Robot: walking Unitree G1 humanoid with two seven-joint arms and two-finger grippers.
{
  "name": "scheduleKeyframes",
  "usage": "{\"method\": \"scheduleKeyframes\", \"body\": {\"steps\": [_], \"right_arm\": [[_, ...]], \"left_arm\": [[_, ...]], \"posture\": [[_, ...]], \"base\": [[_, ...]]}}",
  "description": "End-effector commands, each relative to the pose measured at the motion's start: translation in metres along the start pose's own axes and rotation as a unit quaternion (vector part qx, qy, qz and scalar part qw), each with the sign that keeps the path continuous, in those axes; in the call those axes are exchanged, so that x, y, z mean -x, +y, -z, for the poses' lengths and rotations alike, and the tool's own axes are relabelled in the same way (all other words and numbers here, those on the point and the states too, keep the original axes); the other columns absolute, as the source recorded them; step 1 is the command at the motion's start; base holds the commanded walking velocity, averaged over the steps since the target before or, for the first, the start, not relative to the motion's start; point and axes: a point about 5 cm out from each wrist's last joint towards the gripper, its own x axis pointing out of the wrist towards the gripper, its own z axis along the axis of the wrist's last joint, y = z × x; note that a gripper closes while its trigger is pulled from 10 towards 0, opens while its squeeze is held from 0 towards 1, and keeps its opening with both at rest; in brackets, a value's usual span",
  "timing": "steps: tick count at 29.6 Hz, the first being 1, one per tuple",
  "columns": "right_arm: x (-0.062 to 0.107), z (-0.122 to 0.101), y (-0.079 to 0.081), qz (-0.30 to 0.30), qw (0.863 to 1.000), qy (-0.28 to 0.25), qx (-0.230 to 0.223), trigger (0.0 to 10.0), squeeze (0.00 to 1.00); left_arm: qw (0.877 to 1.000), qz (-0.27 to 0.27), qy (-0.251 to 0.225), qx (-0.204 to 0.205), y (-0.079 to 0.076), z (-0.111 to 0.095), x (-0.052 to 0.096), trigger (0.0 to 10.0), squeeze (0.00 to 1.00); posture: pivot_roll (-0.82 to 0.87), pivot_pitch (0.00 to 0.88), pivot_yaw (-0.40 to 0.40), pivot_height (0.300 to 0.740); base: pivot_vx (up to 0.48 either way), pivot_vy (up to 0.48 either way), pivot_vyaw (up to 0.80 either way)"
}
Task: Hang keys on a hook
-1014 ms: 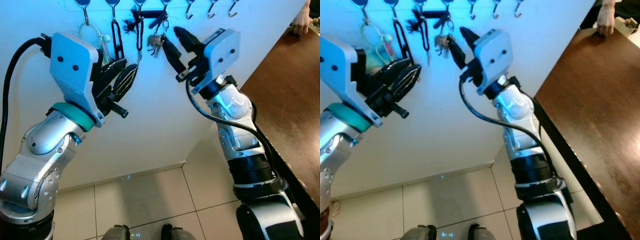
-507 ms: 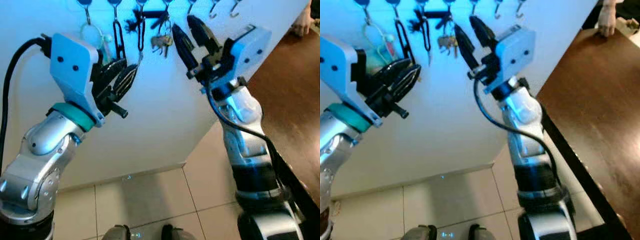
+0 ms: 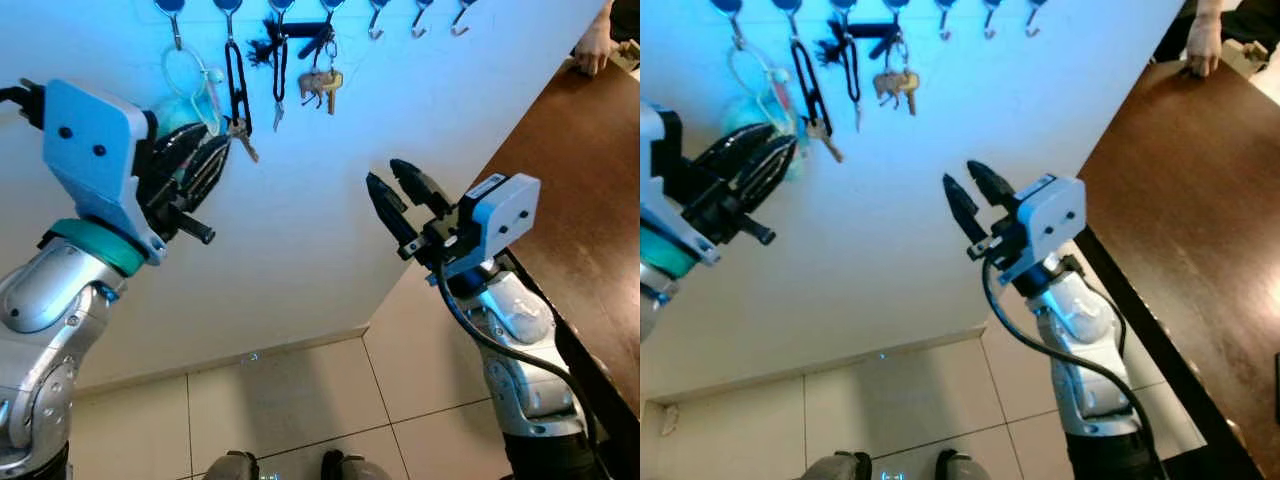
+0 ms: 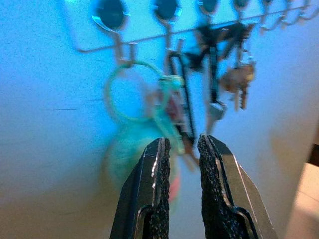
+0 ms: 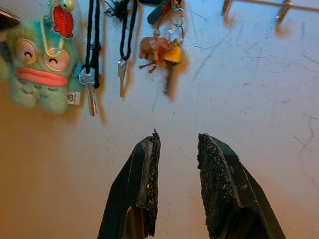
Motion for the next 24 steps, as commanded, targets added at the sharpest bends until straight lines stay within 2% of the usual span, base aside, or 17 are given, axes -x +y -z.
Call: {"method": "scheduleKeyframes", "body": {"steps": [1, 5, 10, 12, 19, 24], "right_arm": [[0.007, 0.004, -0.005, 0.020, 1.000, 0.016, 0.006, 10.0, 0.00], [0.011, 0.011, -0.005, 0.032, 0.999, 0.033, 0.005, 10.0, 0.00], [0.012, 0.014, -0.003, 0.037, 0.998, 0.043, 0.000, 10.0, 0.00], [0.011, 0.013, 0.000, 0.045, 0.998, 0.043, -0.004, 10.0, 0.00], [0.010, 0.011, 0.003, 0.053, 0.998, 0.044, -0.005, 10.0, 0.00], [0.008, 0.011, 0.002, 0.052, 0.998, 0.043, -0.003, 10.0, 0.00]], "left_arm": [[1.000, -0.025, 0.013, -0.004, 0.002, 0.004, 0.006, 10.0, 0.00], [0.997, -0.061, 0.043, -0.005, 0.002, 0.017, 0.015, 10.0, 0.00], [0.996, -0.066, 0.062, -0.014, -0.002, 0.026, 0.020, 10.0, 0.00], [0.995, -0.066, 0.062, -0.033, -0.005, 0.031, 0.017, 10.0, 0.00], [0.991, -0.116, 0.056, -0.024, 0.002, 0.035, 0.007, 10.0, 0.00], [0.990, -0.126, 0.052, -0.022, 0.001, 0.036, 0.005, 10.0, 0.00]], "posture": [[0.09, 0.056, 0.005, 0.740], [0.09, 0.046, -0.001, 0.740], [0.09, 0.040, 0.002, 0.740], [0.08, 0.034, 0.008, 0.740], [0.08, 0.036, 0.008, 0.740], [0.08, 0.041, 0.006, 0.740]], "base": [[0.000, 0.000, 0.00], [0.000, 0.000, 0.00], [0.000, 0.000, 0.00], [0.000, 0.000, 0.00], [0.000, 0.000, 0.00], [0.000, 0.000, 0.00]]}}
